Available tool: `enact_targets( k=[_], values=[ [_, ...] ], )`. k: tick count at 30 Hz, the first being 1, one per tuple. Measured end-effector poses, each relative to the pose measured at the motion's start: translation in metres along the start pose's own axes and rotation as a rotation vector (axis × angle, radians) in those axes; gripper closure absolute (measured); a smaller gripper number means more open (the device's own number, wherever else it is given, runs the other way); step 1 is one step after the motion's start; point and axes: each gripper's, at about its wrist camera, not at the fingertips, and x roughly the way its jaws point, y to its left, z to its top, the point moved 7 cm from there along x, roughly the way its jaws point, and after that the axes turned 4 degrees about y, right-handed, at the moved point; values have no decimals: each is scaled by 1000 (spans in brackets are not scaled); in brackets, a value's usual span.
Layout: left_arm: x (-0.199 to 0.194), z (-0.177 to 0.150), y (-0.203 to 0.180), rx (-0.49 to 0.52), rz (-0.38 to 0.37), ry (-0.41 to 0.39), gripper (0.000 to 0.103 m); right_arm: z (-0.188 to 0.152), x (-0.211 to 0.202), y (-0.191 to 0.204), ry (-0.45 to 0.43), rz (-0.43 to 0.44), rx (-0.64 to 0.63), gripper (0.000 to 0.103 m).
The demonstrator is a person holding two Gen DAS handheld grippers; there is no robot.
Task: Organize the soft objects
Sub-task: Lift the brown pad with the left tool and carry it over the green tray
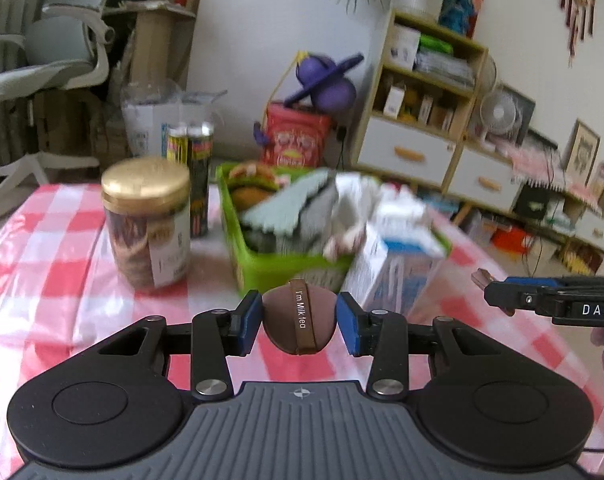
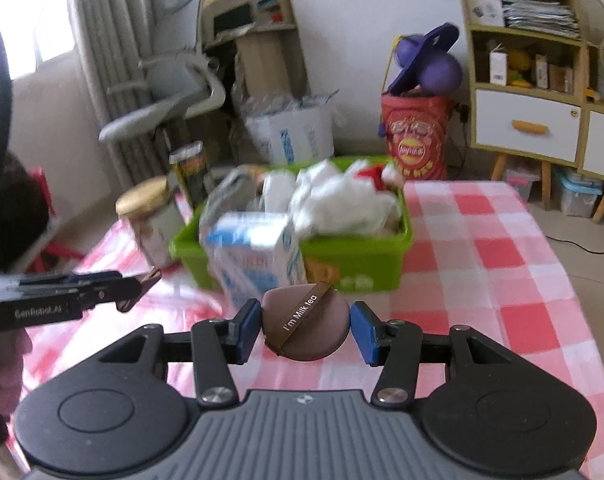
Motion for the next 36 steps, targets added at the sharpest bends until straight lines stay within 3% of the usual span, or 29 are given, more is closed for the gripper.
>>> enact_targets(
  k=[8,14,20,26,29,33,36],
  values=[
    [20,57,-5,-32,-27,-52,60,66,6,-6,-85,45,100,78],
    [58,90,-12,-21,-37,-49,60,105,39,-14,-72,87,164,78],
    [96,107,-12,-17,-25,-22,59,116,79,-24,-26,95,225,77],
    [117,106,-3,-102,-69,10,58,119,101,-35,1,83,271,77],
    [123,105,-4,-110,-74,25,51,120,105,-37,13,86,289,75],
    [119,108,-6,-114,-49,19,22,122,103,-39,29,95,320,59],
    [110,108,-3,-132,-48,28,20,122,92,-42,16,74,314,58]
  ],
)
